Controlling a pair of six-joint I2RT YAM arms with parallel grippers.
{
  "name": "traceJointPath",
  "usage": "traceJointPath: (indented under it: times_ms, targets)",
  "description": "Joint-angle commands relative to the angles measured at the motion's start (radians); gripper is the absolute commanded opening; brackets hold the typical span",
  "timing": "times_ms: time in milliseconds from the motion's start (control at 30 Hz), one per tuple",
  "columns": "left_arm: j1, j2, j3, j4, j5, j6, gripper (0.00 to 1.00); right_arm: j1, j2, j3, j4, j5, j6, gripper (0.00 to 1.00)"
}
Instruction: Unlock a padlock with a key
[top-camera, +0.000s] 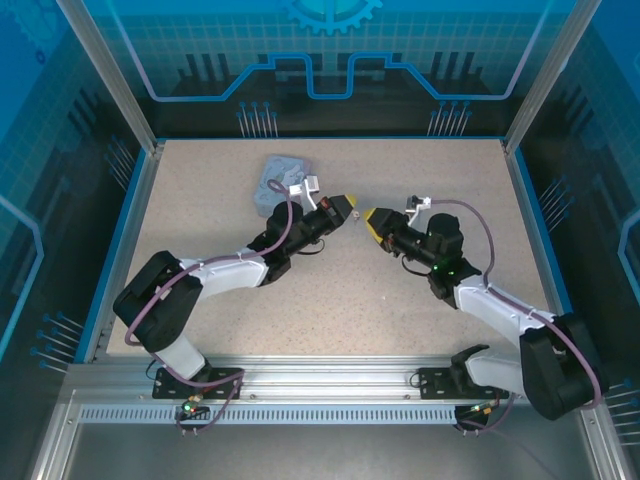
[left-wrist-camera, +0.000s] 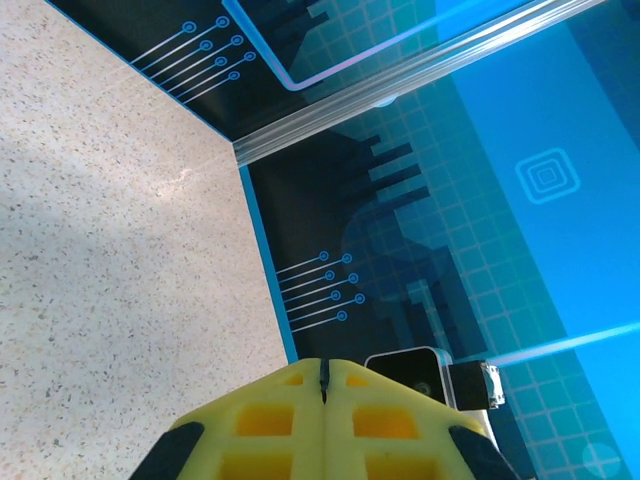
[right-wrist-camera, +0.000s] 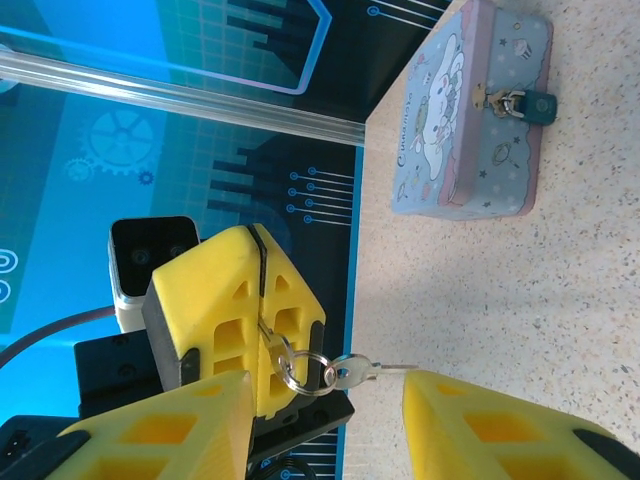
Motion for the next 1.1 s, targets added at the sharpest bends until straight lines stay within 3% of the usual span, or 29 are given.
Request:
traceJointPath:
  times_ms: [0,333,867,1067]
  targets:
    - [-0.013,-0.026,-0.015,0.051,-0.026,-0.01,0.0,0.022,0.026,0.035,0.089,0.022,0.016,0.44]
    - [-0.026,-0.022,-0.019,0.063,-0.047,-0.015,0.0,0.052,0.087,0.046,0.166,0.038,0.028,0.41]
    - [-0.034,-0.025,-0.034,0.072,-0.078,-0.02,0.0,0.053,0.106,0.048,0.223,0.033,0.059,0.25]
    - [-0.034,-0.022,-0.035,0.089,-0.091,-0.025,0.0,0.054,0.111,0.046,0.231,0.027,0.067,0.27]
